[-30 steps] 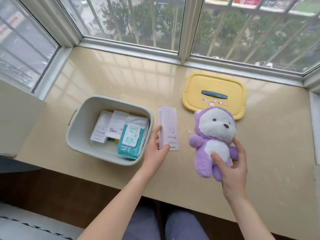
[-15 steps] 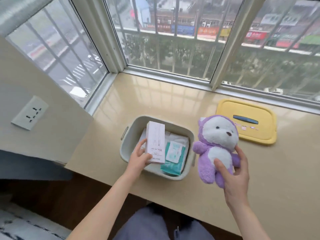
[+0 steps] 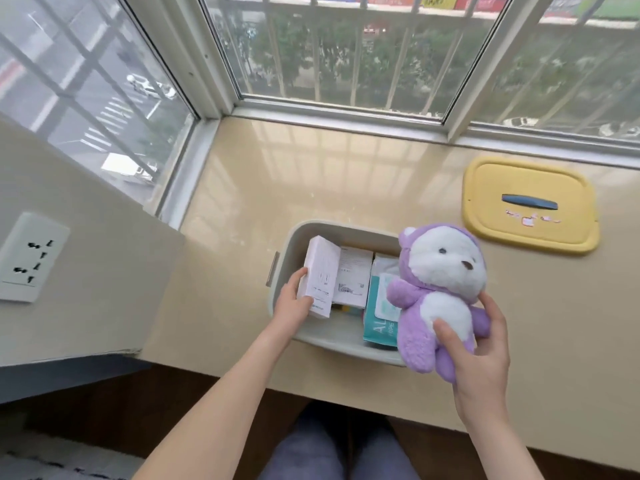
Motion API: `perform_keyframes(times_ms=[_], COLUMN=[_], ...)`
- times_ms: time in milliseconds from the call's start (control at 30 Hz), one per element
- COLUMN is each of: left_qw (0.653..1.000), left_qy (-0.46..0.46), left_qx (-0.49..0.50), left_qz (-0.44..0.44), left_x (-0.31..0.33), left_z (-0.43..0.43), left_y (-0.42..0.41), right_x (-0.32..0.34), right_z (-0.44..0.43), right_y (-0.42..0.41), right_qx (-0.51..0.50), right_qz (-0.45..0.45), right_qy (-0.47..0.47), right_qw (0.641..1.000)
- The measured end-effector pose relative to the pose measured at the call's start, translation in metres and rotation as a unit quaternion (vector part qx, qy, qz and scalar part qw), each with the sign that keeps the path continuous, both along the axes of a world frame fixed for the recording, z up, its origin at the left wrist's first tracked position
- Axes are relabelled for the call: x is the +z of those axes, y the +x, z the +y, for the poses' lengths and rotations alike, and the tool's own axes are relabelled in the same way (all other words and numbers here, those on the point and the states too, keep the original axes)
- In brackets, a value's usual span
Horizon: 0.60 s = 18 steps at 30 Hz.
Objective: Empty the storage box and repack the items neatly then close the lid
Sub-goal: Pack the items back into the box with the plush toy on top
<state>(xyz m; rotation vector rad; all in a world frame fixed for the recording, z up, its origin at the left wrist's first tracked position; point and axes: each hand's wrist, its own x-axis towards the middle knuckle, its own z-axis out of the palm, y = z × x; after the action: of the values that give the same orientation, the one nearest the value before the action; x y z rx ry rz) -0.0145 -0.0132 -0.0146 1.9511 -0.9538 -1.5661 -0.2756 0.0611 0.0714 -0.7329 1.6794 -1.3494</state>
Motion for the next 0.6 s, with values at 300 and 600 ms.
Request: perform_keyframes(times_ms=[300,600], left_qw=[0.999,0.987], left_qy=[-0.003,-0.015], left_qx=[-0.017,-0.093], left_qz=[-0.027,-0.133], left_x=[-0.033,-0.039], left_z=[-0.007,-0.006], left_y=[-0.002,-0.003], right_x=[-0.019,-0.02], right_z=[-0.025,-0.033], right_y=[0.004,0.003], right_qx=[0.008,0.047], right_qz=[0.005,0.009], right_qy=[-0.009,-0.013], right_qw=[1.0,0.999])
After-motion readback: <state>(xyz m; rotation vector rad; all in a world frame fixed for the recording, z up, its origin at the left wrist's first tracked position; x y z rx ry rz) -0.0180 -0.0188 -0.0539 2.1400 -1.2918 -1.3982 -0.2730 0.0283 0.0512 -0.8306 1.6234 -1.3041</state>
